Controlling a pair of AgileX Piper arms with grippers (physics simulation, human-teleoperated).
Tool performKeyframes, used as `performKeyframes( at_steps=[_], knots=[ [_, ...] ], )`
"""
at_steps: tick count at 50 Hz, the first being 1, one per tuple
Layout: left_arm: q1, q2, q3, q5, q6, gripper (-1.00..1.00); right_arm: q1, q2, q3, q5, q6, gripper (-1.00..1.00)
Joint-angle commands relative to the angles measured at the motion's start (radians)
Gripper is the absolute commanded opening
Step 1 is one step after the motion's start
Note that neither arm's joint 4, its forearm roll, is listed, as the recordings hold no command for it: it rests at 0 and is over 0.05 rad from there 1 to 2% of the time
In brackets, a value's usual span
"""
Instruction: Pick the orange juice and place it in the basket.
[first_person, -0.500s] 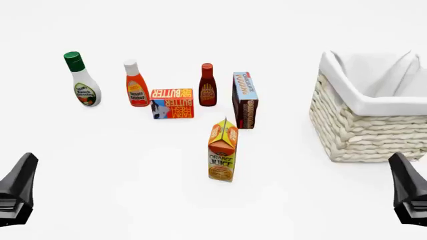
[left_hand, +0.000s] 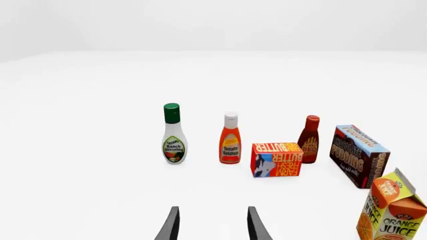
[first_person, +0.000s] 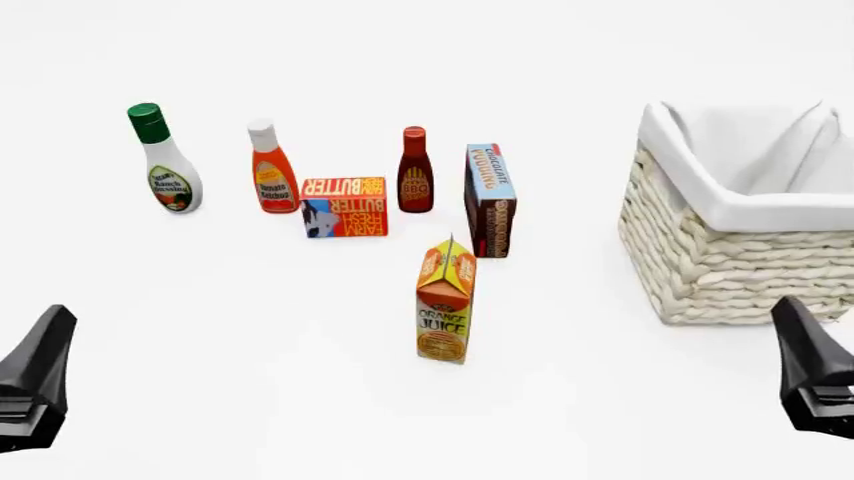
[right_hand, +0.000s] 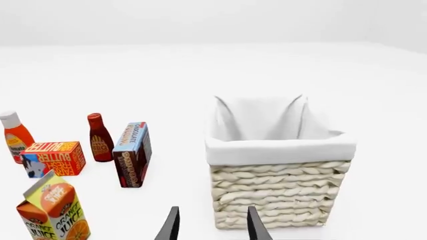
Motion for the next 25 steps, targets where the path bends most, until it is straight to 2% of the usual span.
performKeyframes(
  at_steps=[1,6,8,13,15,18,19,20,22,25],
  knots=[
    [0.000,0.000,-0.001,0.001,0.001,1.00,-0.022,0.020,-0.008,-0.007,-0.008,1.00],
    [0.001,0.000,-0.002,0.001,0.000,1.00,0.000,0.025,-0.053,0.025,-0.002,1.00],
    [0.001,0.000,-0.002,0.001,0.000,1.00,0.021,0.002,-0.077,0.052,0.025,1.00],
    [0.000,0.000,-0.002,0.002,0.001,1.00,0.038,0.061,-0.104,0.035,0.086,1.00],
    [0.000,0.000,-0.002,0.002,0.001,1.00,0.044,0.057,-0.110,0.041,0.093,1.00],
    [0.001,-0.001,-0.002,0.002,0.001,1.00,0.083,0.135,-0.122,0.007,0.138,1.00],
    [0.001,-0.001,-0.002,0.002,0.001,1.00,0.083,0.136,-0.122,0.006,0.138,1.00],
    [0.001,-0.001,-0.002,0.002,0.001,1.00,0.100,0.165,-0.121,-0.008,0.169,1.00],
    [0.001,-0.002,-0.001,0.002,0.001,1.00,0.097,0.193,-0.128,-0.007,0.191,1.00],
    [0.001,-0.002,-0.001,0.002,0.001,1.00,0.135,0.219,-0.133,-0.015,0.213,1.00]
  ],
)
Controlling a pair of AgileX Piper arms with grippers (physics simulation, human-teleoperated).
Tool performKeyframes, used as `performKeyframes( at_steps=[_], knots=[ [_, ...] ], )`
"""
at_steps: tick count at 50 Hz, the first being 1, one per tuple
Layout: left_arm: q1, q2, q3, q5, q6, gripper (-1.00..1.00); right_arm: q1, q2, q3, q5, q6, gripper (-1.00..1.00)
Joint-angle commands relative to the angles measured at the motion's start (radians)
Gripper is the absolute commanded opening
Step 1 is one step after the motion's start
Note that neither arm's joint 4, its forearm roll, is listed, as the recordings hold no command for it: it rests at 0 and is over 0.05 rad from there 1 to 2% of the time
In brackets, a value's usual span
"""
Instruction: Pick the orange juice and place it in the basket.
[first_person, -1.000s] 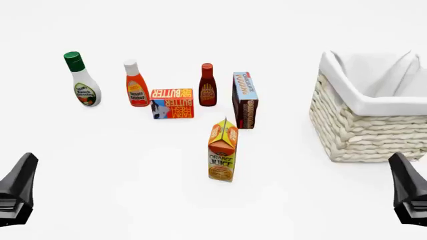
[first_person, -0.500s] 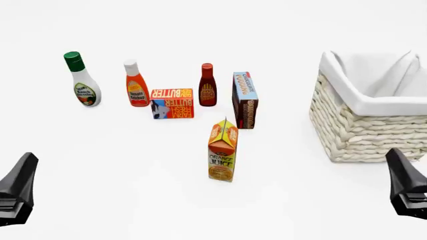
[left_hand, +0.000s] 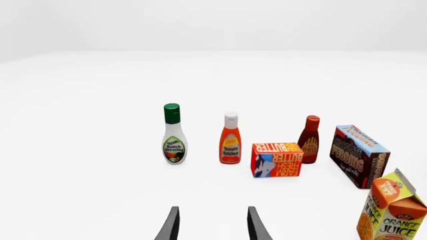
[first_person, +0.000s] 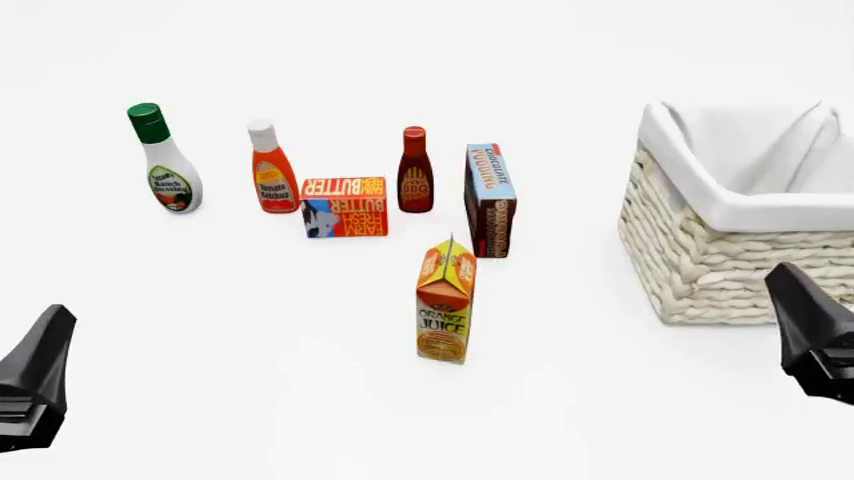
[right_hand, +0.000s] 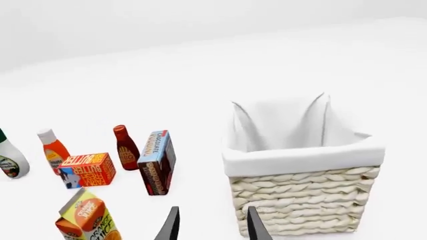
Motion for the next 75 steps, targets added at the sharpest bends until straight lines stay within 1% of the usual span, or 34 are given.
performKeyframes(
  at_steps=[1,3,5,6,8,9,10,11,16,20,22,23,24,26,30,35,38,39,40,41,46,48,50,55,56,59,62,63,65,68,69,70,72,75],
  knots=[
    [0.000,-0.001,0.001,0.000,0.000,1.00,0.062,0.109,-0.040,-0.015,0.091,1.00],
    [0.000,-0.001,0.001,0.000,0.000,1.00,0.078,0.115,-0.051,-0.006,0.109,1.00],
    [0.000,-0.002,0.002,0.000,0.000,1.00,0.117,0.085,-0.059,0.003,0.153,1.00],
    [0.000,-0.002,0.002,0.000,0.000,1.00,0.117,0.080,-0.067,0.013,0.162,1.00],
    [0.000,-0.002,0.002,-0.001,0.000,1.00,0.146,0.126,-0.085,0.007,0.183,1.00],
    [0.000,-0.002,0.002,-0.001,0.000,1.00,0.126,0.129,-0.098,0.021,0.174,1.00],
    [0.000,-0.002,0.003,-0.001,0.000,1.00,0.128,0.120,-0.115,0.042,0.174,1.00],
    [0.000,-0.002,0.003,-0.001,0.000,1.00,0.126,0.124,-0.122,0.050,0.185,1.00],
    [0.000,-0.002,0.003,-0.001,0.000,1.00,0.126,0.154,-0.178,0.096,0.195,1.00],
    [0.000,-0.002,0.003,-0.001,0.000,1.00,0.145,0.184,-0.221,0.121,0.220,1.00],
    [0.000,-0.002,0.003,-0.001,0.000,1.00,0.168,0.200,-0.233,0.122,0.244,1.00],
    [0.000,-0.002,0.003,-0.001,0.000,1.00,0.163,0.202,-0.247,0.133,0.247,1.00],
    [0.000,-0.002,0.003,-0.001,0.000,1.00,0.186,0.243,-0.267,0.140,0.265,1.00],
    [0.000,-0.002,0.003,-0.001,0.000,1.00,0.190,0.236,-0.280,0.150,0.261,1.00],
    [0.000,-0.002,0.003,-0.001,0.000,1.00,0.208,0.254,-0.334,0.193,0.279,1.00],
    [0.000,-0.002,0.003,-0.001,0.000,1.00,0.256,0.298,-0.373,0.211,0.322,1.00],
    [0.000,-0.002,0.003,0.000,0.000,1.00,0.267,0.322,-0.396,0.235,0.343,1.00],
    [0.000,-0.002,0.003,0.000,0.000,1.00,0.274,0.320,-0.413,0.246,0.339,1.00],
    [0.000,-0.002,0.003,0.000,0.000,1.00,0.279,0.324,-0.420,0.251,0.346,1.00],
    [0.000,-0.002,0.003,0.000,0.000,1.00,0.292,0.343,-0.421,0.248,0.371,1.00],
    [0.000,-0.002,0.003,0.000,0.000,1.00,0.312,0.410,-0.453,0.266,0.422,1.00],
    [0.000,-0.002,0.003,0.000,0.000,1.00,0.317,0.435,-0.475,0.269,0.424,1.00],
    [0.000,-0.002,0.003,0.000,0.000,1.00,0.336,0.454,-0.494,0.265,0.445,1.00],
    [0.000,-0.002,0.003,0.000,0.000,1.00,0.351,0.497,-0.541,0.282,0.451,1.00],
    [0.000,-0.002,0.003,0.000,0.000,1.00,0.364,0.505,-0.551,0.279,0.466,1.00],
    [0.000,-0.002,0.003,0.000,0.000,1.00,0.380,0.534,-0.581,0.289,0.481,1.00],
    [0.000,-0.002,0.003,0.000,0.000,1.00,0.395,0.548,-0.595,0.284,0.514,1.00],
    [0.000,-0.002,0.003,0.000,0.000,1.00,0.391,0.554,-0.603,0.290,0.512,1.00],
    [0.000,-0.002,0.003,0.000,0.000,1.00,0.387,0.583,-0.604,0.302,0.533,1.00],
    [0.000,-0.002,0.003,0.000,0.000,1.00,0.381,0.595,-0.606,0.304,0.546,1.00],
    [0.000,-0.002,0.003,0.000,0.000,1.00,0.388,0.608,-0.614,0.305,0.564,1.00],
    [0.000,-0.002,0.003,0.000,0.000,1.00,0.388,0.608,-0.614,0.305,0.564,1.00],
    [0.000,-0.002,0.003,0.000,0.000,1.00,0.392,0.641,-0.632,0.327,0.579,1.00],
    [0.000,-0.002,0.003,0.000,0.000,1.00,0.395,0.651,-0.657,0.341,0.577,1.00]
  ],
)
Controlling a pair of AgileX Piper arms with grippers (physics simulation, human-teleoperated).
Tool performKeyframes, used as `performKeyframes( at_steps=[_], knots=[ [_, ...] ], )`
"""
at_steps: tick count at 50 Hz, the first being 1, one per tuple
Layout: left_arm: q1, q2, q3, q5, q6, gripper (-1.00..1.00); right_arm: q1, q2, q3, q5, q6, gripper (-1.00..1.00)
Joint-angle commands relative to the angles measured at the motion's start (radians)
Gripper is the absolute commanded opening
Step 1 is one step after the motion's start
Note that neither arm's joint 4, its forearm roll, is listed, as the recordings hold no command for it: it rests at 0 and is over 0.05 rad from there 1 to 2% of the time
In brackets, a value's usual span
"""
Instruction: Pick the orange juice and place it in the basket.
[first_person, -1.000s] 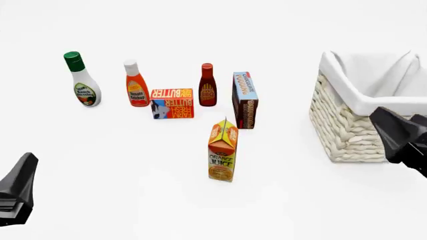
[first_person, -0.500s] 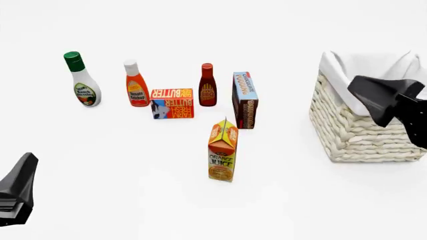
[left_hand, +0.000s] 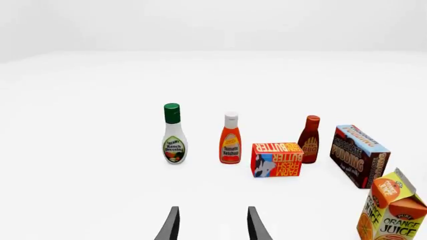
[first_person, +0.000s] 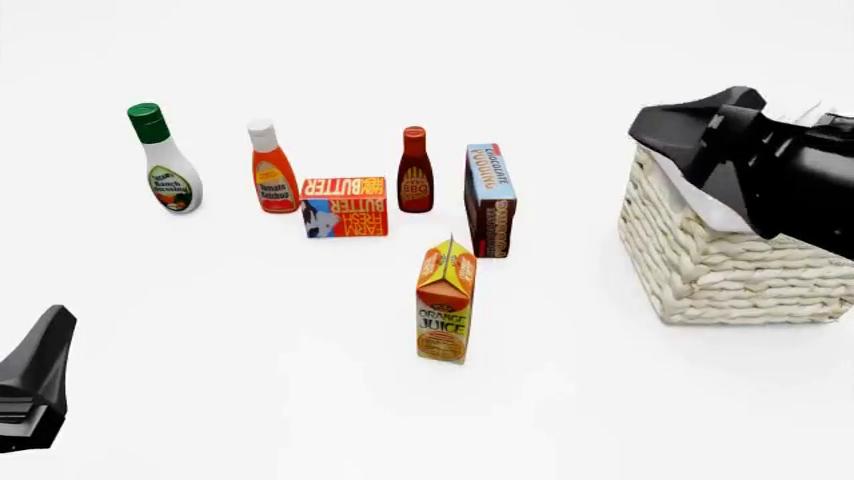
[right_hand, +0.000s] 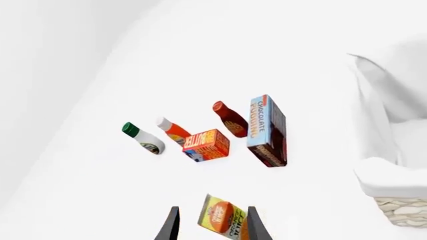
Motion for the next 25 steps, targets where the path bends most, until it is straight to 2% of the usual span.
performKeyframes(
  at_steps=[1,8,11,15,25],
  knots=[
    [0.000,0.000,0.000,0.000,0.000,1.00,0.030,0.113,-0.088,0.068,0.051,1.00],
    [0.000,0.000,0.000,0.000,0.000,1.00,0.044,0.167,-0.193,0.140,0.060,1.00],
    [0.000,0.000,0.000,0.000,0.000,1.00,0.050,0.174,-0.211,0.146,0.081,1.00],
    [0.000,0.000,0.000,0.000,0.000,1.00,0.065,0.228,-0.280,0.219,0.077,1.00],
    [0.000,0.000,0.000,0.000,0.000,1.00,0.115,0.282,-0.329,0.275,0.131,1.00]
  ],
)
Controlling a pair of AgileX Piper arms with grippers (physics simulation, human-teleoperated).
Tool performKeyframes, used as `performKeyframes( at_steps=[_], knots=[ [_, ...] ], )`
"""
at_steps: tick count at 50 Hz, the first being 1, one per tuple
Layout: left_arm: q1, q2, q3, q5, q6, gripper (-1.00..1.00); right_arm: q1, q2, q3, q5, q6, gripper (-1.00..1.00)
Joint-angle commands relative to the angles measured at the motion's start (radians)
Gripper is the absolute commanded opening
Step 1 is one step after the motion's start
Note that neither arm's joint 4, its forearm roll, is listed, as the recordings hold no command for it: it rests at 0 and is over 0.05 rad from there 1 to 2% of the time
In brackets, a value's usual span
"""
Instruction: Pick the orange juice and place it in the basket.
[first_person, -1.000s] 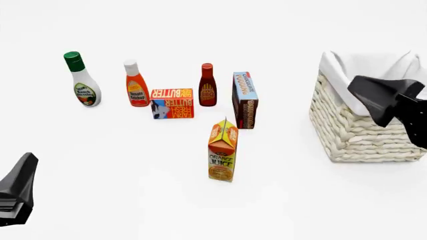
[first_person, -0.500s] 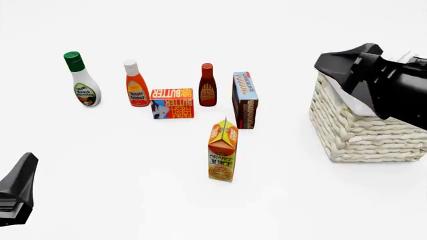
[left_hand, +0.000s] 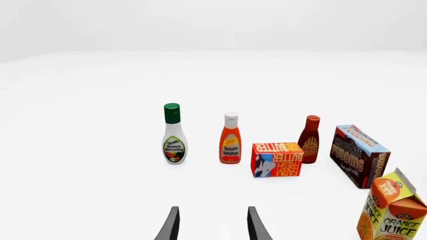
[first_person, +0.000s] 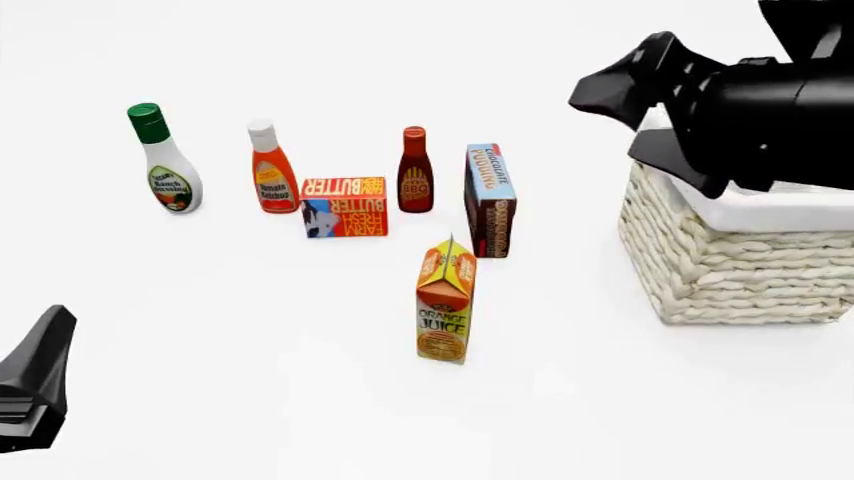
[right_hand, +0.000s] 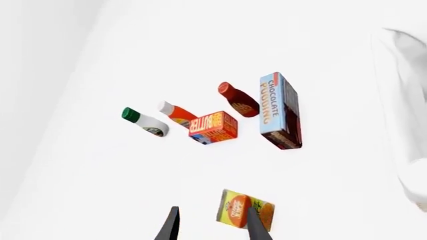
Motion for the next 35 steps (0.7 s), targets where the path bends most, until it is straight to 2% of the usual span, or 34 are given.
performKeyframes(
  at_steps=[1,7,14,16,20,26,28,32,35],
  knots=[
    [0.000,0.000,0.000,0.000,0.000,1.00,0.052,0.083,-0.082,0.084,0.053,1.00],
    [0.000,0.000,0.000,0.000,0.000,1.00,0.104,0.127,-0.104,0.109,0.093,1.00],
    [0.000,0.000,0.000,0.000,0.000,1.00,0.115,0.163,-0.142,0.175,0.085,1.00],
    [0.000,0.000,0.000,0.000,0.000,1.00,0.107,0.180,-0.165,0.223,0.071,1.00],
    [0.000,0.000,0.000,0.000,0.000,1.00,0.117,0.184,-0.203,0.274,0.085,1.00],
    [0.000,0.000,0.000,0.000,0.000,1.00,0.110,0.221,-0.276,0.365,0.070,1.00],
    [0.000,0.000,0.000,0.000,0.000,1.00,0.133,0.223,-0.270,0.373,0.100,1.00],
    [0.000,0.000,0.000,0.000,0.000,1.00,0.140,0.234,-0.281,0.393,0.112,1.00],
    [0.000,0.000,0.000,0.000,0.000,1.00,0.174,0.229,-0.270,0.375,0.160,1.00]
  ],
)
